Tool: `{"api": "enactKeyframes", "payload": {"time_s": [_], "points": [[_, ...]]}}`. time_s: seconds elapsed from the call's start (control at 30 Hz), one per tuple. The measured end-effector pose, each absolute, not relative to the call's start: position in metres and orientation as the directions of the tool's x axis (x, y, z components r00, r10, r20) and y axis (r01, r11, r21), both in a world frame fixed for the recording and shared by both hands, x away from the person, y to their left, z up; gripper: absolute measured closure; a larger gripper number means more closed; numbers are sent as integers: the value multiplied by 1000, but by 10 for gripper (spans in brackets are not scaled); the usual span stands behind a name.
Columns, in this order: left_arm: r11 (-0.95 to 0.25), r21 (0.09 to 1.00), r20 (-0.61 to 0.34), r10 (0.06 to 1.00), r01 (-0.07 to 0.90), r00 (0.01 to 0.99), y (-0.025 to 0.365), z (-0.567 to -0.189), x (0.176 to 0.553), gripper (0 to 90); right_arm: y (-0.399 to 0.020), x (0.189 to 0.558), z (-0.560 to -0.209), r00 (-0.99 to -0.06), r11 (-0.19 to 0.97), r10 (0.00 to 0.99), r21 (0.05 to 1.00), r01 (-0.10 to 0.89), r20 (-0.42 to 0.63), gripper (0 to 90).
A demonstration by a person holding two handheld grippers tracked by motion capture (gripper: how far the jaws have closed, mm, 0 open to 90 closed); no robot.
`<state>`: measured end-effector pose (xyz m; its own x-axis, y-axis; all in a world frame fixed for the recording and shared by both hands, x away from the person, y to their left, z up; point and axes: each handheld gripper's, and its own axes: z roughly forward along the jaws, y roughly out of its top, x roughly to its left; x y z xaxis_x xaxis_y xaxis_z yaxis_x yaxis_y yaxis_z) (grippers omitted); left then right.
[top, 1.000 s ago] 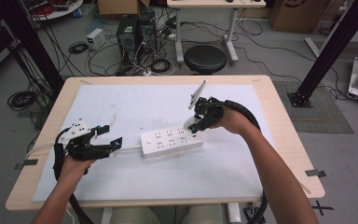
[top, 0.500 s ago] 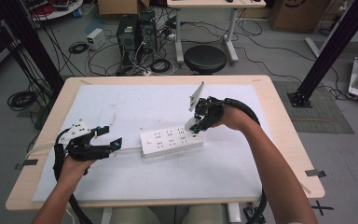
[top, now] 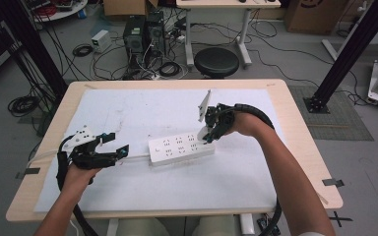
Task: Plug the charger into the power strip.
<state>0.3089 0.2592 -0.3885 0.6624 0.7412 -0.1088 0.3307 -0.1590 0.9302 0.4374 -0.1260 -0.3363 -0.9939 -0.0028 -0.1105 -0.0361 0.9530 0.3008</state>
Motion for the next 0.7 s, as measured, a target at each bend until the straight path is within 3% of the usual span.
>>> {"api": "enactKeyframes", "payload": {"time_s": [0.7], "points": [[-141, 934, -116, 749, 329, 652, 263, -392, 305, 242, -85, 452, -332, -988, 966, -97, 229, -122, -116, 632]]}}
